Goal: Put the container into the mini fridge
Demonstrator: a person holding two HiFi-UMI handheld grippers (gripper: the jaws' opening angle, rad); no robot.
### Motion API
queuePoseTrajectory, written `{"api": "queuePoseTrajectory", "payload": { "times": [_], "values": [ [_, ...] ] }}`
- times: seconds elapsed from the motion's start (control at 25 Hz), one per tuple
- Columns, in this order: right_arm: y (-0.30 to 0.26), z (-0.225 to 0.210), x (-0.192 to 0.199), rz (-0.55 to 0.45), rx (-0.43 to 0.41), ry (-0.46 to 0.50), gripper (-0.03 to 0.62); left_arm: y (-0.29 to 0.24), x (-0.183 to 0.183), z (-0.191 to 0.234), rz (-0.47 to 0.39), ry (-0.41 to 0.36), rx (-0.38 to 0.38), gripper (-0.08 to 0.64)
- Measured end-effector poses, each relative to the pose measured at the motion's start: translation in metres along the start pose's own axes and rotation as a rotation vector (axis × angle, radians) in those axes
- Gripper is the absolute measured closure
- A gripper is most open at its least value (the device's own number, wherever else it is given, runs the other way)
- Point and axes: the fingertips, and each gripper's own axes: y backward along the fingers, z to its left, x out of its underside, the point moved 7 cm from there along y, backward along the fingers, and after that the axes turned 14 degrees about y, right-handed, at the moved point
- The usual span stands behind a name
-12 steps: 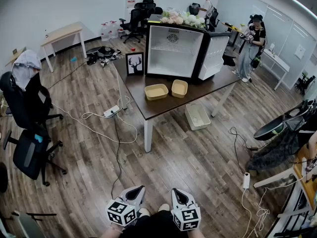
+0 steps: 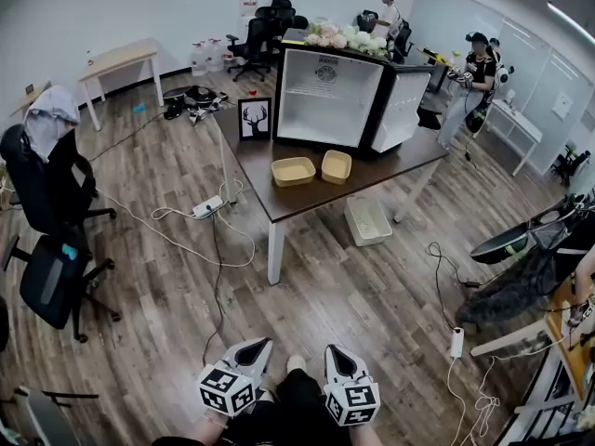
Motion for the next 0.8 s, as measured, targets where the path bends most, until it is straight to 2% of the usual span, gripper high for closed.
{"api": "queuePoseTrajectory", "payload": {
  "times": [0.24, 0.6, 0.8],
  "values": [
    [-0.020, -0.019, -0.005, -0.015, -0.042, 0.080, 0.584, -0.026, -0.007, 0.003, 0.010, -0.009, -0.002, 0.551],
    [-0.075, -0.083, -0.021, -0.015, -0.062, 0.104, 0.584, -0.090, -0.037, 0.006, -0.032, -0.001, -0.084, 0.551],
    [-0.105, -0.105, -0.025, -0.017, -0.109, 0.127, 0.584, -0.126, -0.050, 0.008, -0.027, 0.002, -0.091, 0.551]
  ]
}}
